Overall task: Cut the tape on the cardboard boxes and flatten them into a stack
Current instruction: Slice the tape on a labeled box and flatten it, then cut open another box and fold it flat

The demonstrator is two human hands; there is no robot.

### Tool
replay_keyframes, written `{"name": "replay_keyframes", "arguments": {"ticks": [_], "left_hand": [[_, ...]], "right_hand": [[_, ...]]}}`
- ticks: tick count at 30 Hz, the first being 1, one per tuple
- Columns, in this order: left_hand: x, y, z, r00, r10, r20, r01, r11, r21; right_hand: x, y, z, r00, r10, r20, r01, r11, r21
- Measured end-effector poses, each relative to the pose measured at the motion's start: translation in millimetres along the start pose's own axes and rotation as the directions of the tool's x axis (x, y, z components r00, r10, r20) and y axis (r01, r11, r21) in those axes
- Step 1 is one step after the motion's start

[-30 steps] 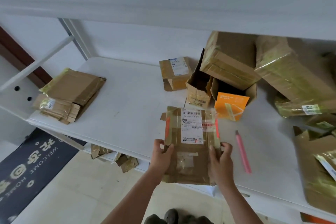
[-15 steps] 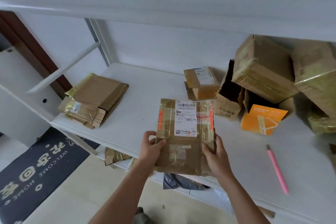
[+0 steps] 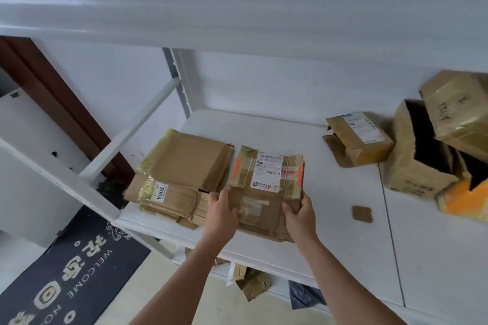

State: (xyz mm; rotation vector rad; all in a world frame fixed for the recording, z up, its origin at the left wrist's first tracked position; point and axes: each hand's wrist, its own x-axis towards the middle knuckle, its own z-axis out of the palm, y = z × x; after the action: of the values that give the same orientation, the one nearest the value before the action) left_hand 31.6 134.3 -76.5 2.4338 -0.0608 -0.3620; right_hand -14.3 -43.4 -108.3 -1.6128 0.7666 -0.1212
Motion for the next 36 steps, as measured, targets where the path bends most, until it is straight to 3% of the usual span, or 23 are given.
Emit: {"name": "replay_keyframes", "arguments": {"ticks": [6,8,10,13,16,18,23,26,29,32,36], "left_hand": [[27.4,-21.0,6.9,0.987,0.098,0.124,-0.123,0.968,0.220],[28.2,-23.3,14.6,0.984,0.133,0.117,-0.166,0.926,0.341],[28.0,-23.3,22.1,0.977,0.196,0.080,-0.212,0.877,0.431],[32.5,-24.4,30.2,0.961,0.239,0.143,-0.277,0.873,0.403],[33.8,-30.8,35.9,0.943,0.201,0.264,-0.296,0.872,0.390],[34.1,-34.6,38.8,0.936,0.179,0.302,-0.298,0.860,0.414],[39.5,-24.8,31.3,0.918,0.107,0.382,-0.278,0.860,0.428],[47.4,-8.9,17.7,0.903,0.057,0.426,-0.260,0.862,0.435],[50.8,14.5,7.2,0.949,0.060,0.310,-0.214,0.845,0.491],[45.8,46.3,5.4,0.987,0.075,0.144,-0.144,0.819,0.556],[36.8,101.4,27.4,0.972,0.184,0.145,-0.233,0.818,0.526]], "right_hand": [[17.5,8.2,31.7,0.998,0.041,-0.040,-0.046,0.989,-0.139],[23.5,11.0,32.1,0.998,-0.037,-0.058,0.017,0.946,-0.322],[25.6,11.1,30.1,0.991,-0.129,-0.042,0.082,0.815,-0.574],[26.3,14.6,29.6,0.932,-0.314,0.182,0.334,0.548,-0.767],[30.7,28.8,28.1,0.916,-0.234,0.324,0.392,0.360,-0.847],[35.5,37.1,26.0,0.921,-0.189,0.340,0.385,0.309,-0.870],[42.4,21.4,23.9,0.926,0.006,0.377,0.351,0.346,-0.870],[46.2,-0.9,13.3,0.900,0.091,0.426,0.353,0.421,-0.836],[39.6,-15.6,-10.7,0.914,-0.008,0.407,0.350,0.526,-0.775],[27.1,-19.1,-46.2,0.948,-0.143,0.285,0.315,0.560,-0.766],[13.6,-26.7,-115.0,0.964,-0.257,0.065,0.215,0.615,-0.759]]}}
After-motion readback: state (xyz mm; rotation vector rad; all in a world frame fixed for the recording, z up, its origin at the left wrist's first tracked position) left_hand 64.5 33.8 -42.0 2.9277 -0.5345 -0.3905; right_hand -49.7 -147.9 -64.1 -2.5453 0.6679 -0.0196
